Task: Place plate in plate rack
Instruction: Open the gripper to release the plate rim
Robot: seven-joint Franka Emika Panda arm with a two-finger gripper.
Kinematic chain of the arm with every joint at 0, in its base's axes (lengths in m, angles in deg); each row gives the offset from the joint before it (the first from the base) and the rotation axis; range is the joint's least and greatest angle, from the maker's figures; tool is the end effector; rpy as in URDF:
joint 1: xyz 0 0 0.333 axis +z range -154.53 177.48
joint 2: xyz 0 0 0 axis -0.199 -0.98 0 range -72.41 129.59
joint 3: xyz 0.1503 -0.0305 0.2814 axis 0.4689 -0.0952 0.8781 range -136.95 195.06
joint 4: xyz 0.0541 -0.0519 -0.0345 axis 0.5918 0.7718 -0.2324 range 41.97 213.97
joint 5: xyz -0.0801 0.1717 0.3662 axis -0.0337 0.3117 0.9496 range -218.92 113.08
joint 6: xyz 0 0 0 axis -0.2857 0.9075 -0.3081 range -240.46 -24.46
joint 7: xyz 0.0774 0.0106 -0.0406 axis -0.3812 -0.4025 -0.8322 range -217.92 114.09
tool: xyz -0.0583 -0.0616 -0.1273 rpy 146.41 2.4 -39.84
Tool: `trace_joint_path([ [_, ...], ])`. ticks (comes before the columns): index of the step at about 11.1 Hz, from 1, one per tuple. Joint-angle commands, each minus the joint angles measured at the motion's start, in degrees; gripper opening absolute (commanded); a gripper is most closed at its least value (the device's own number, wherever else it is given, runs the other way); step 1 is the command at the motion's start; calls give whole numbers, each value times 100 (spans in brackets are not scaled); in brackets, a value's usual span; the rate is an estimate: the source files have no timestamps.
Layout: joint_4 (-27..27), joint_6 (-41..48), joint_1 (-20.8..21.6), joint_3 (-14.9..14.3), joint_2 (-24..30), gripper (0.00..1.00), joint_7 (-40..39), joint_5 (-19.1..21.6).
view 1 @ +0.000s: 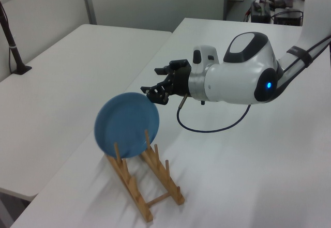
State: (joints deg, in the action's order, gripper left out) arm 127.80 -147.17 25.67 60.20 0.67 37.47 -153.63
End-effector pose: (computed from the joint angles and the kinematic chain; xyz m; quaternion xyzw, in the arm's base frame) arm 0.6336 0.4297 0.4274 0.7965 0.0384 0.5799 0.1666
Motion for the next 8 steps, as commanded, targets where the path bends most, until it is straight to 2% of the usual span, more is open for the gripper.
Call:
trace_joint_path([
  [1, -34, 148, 14, -47, 259, 100, 158, 24],
  [3, -166, 139, -47, -38, 391, 100, 80, 707],
  [5, -220, 113, -249, -21, 812, 100, -419, 2032],
  [6, -228, 130, -398, -12, 1084, 100, -944, 3065],
  [7, -228, 139, -504, -20, 1295, 100, -1201, 3797],
  [8, -211, 165, -757, -21, 1706, 100, -1517, 4918],
])
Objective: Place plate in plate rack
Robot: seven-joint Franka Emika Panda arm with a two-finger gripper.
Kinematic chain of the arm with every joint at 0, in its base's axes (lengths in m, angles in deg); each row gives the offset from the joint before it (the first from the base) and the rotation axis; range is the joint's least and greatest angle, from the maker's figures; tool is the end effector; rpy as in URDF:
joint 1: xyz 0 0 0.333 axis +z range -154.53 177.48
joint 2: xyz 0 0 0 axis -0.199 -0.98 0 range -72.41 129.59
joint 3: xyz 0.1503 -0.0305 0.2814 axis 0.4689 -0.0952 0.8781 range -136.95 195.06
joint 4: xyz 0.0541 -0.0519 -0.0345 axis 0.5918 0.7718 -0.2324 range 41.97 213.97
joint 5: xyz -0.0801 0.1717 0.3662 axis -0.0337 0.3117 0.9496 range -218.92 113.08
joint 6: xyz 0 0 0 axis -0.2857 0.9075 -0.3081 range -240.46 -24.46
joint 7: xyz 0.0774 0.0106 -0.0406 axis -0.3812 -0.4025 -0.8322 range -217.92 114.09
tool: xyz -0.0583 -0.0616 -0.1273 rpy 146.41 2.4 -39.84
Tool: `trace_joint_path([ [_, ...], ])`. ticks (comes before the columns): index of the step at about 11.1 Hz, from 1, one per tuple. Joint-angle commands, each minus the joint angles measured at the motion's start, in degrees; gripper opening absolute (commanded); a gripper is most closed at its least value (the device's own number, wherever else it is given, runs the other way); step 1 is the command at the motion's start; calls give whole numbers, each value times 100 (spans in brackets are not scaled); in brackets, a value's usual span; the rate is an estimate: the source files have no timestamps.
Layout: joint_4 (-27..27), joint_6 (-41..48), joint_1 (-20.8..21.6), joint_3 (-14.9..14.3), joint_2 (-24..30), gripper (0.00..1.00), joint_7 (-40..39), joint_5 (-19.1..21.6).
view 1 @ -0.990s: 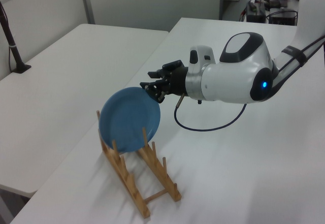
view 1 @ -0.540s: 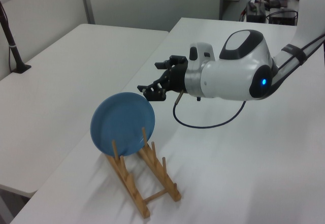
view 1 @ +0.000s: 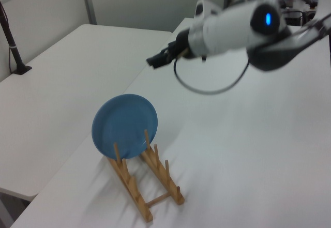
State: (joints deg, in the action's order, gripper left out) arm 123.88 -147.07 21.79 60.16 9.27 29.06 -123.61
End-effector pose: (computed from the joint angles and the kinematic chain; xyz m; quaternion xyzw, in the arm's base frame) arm 0.6323 0.3801 0.5308 0.8658 -0.1044 0.4798 0.0962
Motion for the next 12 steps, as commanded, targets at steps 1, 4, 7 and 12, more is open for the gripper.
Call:
trace_joint_path([
  [1, 181, 268, -590, -26, 1077, 100, -1001, 2685],
  [4, 49, 1758, -1065, -253, 1728, 100, -2557, 5015],
  [7, 40, 2744, -1067, -1374, 2107, 100, -3733, 6415],
  [12, 154, 3803, -1084, -2905, 2231, 100, -5870, 7314],
])
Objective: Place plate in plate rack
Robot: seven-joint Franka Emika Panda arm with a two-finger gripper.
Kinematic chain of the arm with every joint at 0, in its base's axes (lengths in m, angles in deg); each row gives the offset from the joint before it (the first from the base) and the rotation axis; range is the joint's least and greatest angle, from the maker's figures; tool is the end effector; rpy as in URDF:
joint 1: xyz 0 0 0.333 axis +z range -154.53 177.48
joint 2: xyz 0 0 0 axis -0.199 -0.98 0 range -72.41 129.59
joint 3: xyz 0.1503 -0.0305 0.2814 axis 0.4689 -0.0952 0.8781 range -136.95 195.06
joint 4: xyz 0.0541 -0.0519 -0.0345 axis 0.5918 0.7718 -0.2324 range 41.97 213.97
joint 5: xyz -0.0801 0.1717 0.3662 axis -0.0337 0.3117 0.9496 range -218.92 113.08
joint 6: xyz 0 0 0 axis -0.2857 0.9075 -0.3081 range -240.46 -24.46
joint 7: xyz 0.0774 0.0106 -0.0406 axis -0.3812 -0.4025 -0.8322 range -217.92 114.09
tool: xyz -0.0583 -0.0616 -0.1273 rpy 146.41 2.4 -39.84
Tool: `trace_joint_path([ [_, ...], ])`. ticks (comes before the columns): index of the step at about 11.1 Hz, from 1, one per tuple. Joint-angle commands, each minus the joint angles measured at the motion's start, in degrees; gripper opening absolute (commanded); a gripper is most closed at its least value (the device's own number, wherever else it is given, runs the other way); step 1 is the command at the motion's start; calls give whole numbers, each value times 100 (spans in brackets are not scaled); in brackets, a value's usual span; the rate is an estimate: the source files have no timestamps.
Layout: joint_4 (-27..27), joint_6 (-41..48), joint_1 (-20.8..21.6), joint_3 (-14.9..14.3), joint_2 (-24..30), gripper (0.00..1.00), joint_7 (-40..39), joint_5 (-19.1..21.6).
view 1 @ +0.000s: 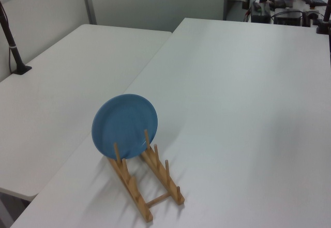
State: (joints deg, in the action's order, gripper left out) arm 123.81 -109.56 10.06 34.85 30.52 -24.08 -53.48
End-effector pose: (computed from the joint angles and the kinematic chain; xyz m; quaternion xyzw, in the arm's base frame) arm 0.5517 0.0416 0.6283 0.9790 -0.2038 0.0034 0.0058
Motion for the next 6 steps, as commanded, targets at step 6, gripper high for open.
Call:
trace_joint_path([
  [6, 548, -1170, 1, -782, 150, 100, -2537, 425],
])
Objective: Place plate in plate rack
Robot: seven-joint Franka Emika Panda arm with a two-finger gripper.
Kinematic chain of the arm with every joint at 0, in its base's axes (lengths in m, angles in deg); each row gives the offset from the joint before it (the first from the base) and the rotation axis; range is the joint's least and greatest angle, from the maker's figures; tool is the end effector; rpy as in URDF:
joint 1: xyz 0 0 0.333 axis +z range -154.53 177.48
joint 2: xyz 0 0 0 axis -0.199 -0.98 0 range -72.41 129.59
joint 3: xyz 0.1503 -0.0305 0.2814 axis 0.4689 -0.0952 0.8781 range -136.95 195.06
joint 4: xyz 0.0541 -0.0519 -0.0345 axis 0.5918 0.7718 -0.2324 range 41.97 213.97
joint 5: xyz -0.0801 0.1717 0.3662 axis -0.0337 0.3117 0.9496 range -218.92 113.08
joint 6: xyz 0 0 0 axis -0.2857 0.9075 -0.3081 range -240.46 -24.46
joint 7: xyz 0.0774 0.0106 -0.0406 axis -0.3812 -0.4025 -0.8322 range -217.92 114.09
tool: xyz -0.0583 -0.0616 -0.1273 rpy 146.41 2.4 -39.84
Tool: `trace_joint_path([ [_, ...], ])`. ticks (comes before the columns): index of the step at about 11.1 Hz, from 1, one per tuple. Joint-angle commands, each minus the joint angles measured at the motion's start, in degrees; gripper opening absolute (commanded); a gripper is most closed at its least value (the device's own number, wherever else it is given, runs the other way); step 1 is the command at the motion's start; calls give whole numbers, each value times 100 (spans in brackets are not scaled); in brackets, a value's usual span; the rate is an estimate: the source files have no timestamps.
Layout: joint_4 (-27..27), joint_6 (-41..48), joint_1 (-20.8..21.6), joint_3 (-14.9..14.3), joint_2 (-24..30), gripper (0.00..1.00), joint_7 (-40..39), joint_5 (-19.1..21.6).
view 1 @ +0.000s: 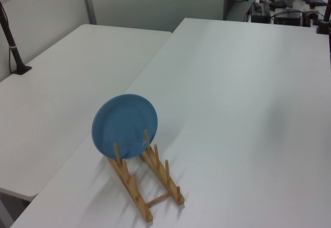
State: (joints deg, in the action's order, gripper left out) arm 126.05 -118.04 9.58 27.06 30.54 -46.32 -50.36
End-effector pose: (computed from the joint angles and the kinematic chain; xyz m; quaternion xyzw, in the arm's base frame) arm 0.5728 -0.0326 0.6238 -0.9948 0.0823 -0.0559 0.0238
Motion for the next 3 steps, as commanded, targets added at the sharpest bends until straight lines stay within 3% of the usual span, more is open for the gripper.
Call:
trace_joint_path([
  [1, 324, -339, 49, -3, 156, 100, -313, 113],
  [3, 306, -339, 40, 6, 130, 100, -339, 122],
])
